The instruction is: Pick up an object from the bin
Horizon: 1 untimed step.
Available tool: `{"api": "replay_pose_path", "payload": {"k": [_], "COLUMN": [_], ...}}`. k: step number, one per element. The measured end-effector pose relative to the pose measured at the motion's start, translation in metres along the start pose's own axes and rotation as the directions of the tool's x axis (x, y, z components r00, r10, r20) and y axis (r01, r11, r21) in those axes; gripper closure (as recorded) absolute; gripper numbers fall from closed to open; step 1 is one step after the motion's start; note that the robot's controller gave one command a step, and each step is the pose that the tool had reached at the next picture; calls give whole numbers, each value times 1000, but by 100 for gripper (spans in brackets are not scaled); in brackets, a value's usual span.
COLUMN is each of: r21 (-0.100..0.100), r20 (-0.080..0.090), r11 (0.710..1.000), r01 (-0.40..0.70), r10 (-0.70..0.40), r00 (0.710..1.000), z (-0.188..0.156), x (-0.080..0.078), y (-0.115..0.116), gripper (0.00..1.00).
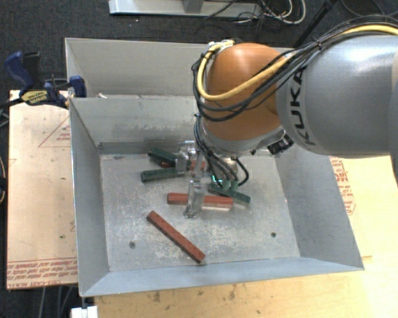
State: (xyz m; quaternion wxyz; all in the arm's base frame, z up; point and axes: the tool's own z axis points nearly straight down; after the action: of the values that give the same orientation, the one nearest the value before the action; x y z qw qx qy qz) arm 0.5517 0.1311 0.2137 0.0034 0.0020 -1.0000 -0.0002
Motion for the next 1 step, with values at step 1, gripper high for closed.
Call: {"api": "replay_pose_path", "payload": {"k": [1], "r21": [-1], "r20": [7], "r11": [1000], "r01": [-3], "r10": [3], "r00": [1000], "z": [-4], "x": [-2], "y": [-1], "gripper": [0]}}
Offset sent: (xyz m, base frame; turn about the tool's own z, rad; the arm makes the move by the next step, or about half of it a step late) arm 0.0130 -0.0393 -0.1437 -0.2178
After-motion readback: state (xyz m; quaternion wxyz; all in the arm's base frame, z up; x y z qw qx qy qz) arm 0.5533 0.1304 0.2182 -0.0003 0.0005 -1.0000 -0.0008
